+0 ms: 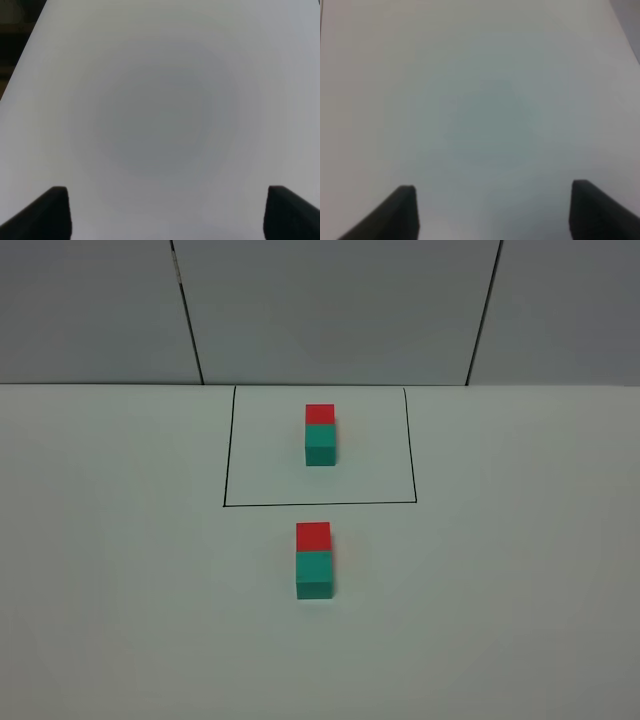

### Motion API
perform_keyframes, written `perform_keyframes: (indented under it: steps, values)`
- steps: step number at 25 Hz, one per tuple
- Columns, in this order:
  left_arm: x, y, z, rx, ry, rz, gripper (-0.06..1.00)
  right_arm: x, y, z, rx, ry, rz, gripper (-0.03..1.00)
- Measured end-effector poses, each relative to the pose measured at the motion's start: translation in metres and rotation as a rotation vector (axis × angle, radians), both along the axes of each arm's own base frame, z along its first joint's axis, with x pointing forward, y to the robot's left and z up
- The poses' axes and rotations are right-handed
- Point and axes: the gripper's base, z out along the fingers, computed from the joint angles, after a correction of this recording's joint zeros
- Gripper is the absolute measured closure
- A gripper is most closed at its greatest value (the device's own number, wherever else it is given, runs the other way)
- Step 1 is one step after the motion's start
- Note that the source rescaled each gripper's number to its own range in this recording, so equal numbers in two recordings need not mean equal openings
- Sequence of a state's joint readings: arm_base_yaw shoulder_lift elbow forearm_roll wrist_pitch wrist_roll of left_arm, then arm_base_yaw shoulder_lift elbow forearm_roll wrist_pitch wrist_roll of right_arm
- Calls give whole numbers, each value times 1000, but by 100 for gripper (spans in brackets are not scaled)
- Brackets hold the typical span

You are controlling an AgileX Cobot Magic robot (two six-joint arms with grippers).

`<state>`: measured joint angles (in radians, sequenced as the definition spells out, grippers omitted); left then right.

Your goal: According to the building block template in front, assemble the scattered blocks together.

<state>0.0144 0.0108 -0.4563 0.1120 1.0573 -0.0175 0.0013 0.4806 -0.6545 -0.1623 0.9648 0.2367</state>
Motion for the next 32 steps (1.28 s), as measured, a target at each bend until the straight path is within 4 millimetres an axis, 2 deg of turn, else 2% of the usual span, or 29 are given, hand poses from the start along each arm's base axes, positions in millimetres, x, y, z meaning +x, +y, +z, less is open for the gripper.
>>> perform_keyframes:
  steps: [6, 17, 24, 32]
  values:
    - [0, 0, 0, 0, 0, 0, 1, -31, -1, -6, 6, -50, -12, 30]
    - [0, 0, 0, 0, 0, 0, 1, -65, 0, -10, 13, -123, -14, 32]
    - [0, 0, 0, 0, 0, 0, 1, -74, 2, -37, 7, -151, 28, 35]
    - [0, 0, 0, 0, 0, 0, 1, -73, 5, -38, -7, -169, 71, 35]
